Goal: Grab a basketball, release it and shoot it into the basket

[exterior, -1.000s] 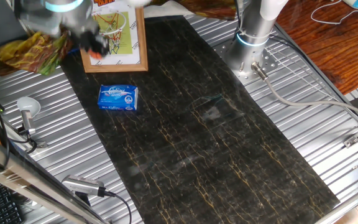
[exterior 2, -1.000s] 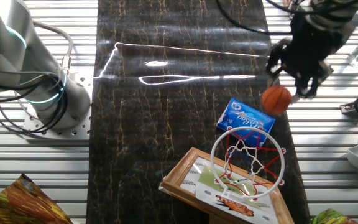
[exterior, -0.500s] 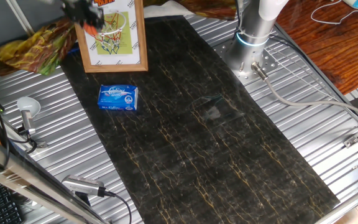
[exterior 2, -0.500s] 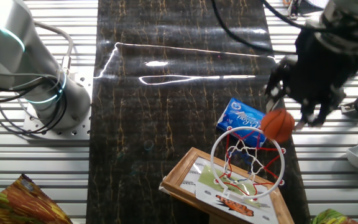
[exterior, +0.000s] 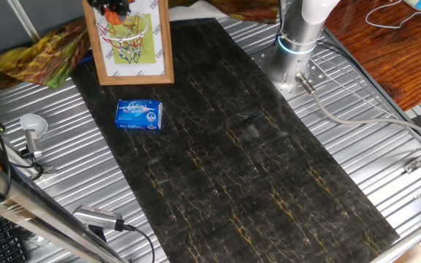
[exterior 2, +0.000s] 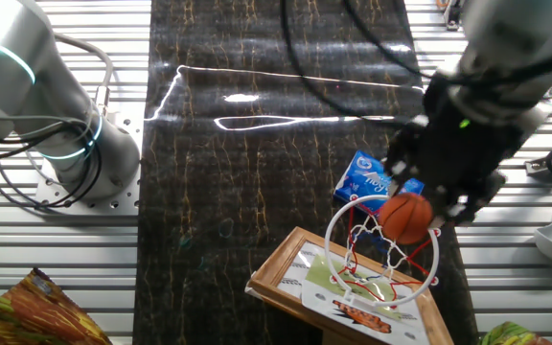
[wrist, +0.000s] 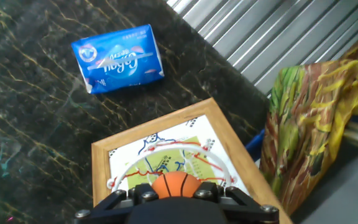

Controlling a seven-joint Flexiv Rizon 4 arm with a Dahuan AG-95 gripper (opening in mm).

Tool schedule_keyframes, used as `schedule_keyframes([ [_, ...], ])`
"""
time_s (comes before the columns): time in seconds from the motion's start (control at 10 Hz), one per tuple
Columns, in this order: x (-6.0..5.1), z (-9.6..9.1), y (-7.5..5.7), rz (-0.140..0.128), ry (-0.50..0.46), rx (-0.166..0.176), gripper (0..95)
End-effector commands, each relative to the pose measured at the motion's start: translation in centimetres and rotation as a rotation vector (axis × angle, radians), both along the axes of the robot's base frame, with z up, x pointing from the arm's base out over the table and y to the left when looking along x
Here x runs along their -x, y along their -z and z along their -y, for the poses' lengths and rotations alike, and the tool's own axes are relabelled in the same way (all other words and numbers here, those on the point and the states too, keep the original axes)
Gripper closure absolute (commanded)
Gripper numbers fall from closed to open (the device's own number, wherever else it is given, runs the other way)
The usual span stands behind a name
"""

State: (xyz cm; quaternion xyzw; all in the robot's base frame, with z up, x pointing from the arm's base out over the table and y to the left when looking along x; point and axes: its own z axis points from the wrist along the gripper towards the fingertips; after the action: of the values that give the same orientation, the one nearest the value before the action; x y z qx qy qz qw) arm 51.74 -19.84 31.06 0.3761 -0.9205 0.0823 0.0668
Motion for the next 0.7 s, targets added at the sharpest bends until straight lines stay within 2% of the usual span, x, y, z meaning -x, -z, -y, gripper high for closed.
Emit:
schedule_keyframes([
  [0.1,0.6,0.5,1.1,0.012,-0.004,-0.006,95.0],
  [0.7,1.2,0.7,4.6,0.046,-0.005,-0.029,95.0],
])
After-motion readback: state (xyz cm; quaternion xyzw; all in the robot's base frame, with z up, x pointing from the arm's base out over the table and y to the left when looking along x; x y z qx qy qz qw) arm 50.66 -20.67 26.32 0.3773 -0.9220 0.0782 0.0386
